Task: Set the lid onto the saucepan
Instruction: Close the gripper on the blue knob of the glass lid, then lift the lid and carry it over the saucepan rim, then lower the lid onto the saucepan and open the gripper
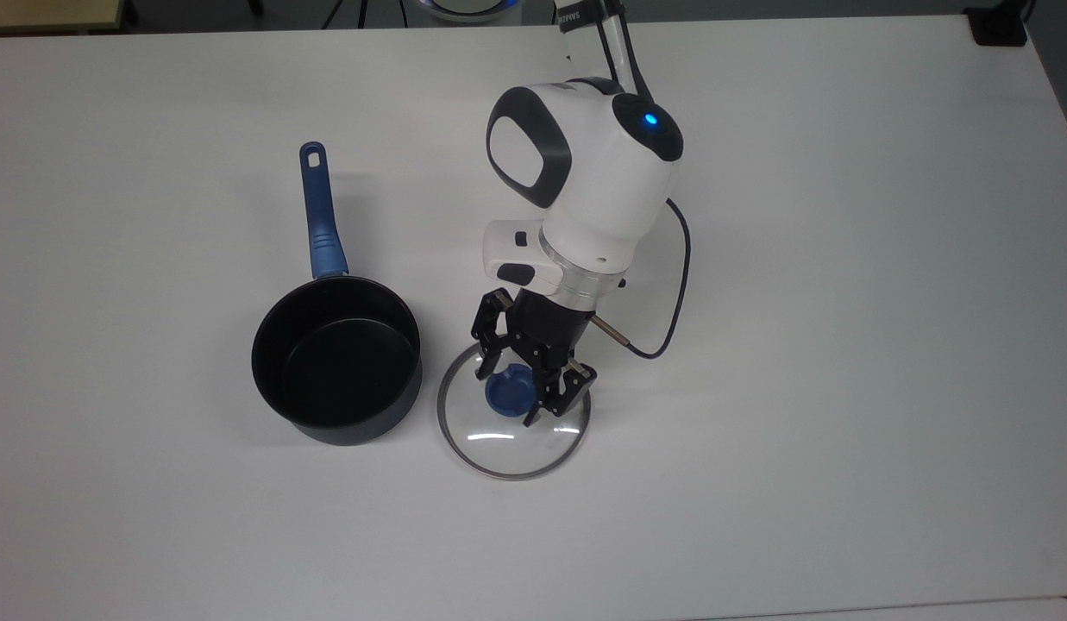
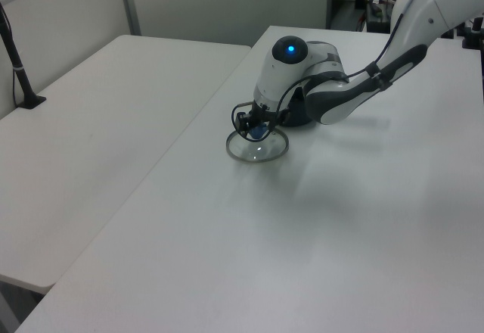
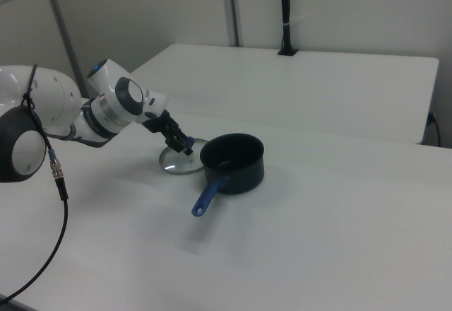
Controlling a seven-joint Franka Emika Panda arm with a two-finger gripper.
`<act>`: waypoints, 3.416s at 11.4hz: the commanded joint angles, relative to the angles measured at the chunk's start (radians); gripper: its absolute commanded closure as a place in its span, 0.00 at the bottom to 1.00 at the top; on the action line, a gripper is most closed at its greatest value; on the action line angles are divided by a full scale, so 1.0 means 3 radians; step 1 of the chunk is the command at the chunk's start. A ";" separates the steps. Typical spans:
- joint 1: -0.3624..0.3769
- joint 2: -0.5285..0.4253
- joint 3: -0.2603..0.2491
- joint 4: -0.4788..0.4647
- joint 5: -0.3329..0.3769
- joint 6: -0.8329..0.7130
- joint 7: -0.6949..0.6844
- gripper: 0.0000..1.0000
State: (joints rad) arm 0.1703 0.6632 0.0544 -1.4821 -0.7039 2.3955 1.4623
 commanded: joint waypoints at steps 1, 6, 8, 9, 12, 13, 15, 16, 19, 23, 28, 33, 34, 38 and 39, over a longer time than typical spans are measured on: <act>-0.0005 0.0029 -0.0007 0.0022 -0.0093 0.0079 0.0055 0.55; -0.0041 -0.0216 0.0018 0.0011 -0.0036 0.0063 -0.0083 0.67; -0.0061 -0.0364 0.0130 0.0006 0.0030 0.0028 -0.0124 0.66; -0.0056 -0.0420 0.0166 0.0011 0.0091 -0.0028 -0.0165 0.66; -0.0097 -0.0732 0.0243 0.0032 0.0483 -0.0238 -0.0561 0.66; -0.0138 -0.0834 0.0238 0.0037 0.0799 -0.0355 -0.0964 0.66; -0.0306 -0.1008 0.0238 0.0047 0.1337 -0.0691 -0.1914 0.66; -0.0408 -0.1044 0.0238 0.0093 0.1491 -0.0896 -0.2384 0.64; -0.0669 -0.1019 0.0203 0.0359 0.1819 -0.1408 -0.3817 0.62; -0.0951 -0.0948 0.0182 0.0385 0.1805 -0.1303 -0.4311 0.66; -0.1160 -0.0810 0.0177 0.0002 0.1728 -0.0368 -0.4353 0.66; -0.1273 -0.0718 0.0182 -0.0321 0.1758 0.0079 -0.4470 0.66; -0.1283 -0.0723 0.0182 -0.0341 0.1774 0.0079 -0.4475 0.66; -0.1314 -0.0855 0.0223 -0.0433 0.1784 0.0063 -0.4531 0.66; -0.1314 -0.0886 0.0228 -0.0479 0.1784 0.0068 -0.4532 0.66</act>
State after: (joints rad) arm -0.2090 0.4645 0.1074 -1.5485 -0.1799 2.3953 0.1332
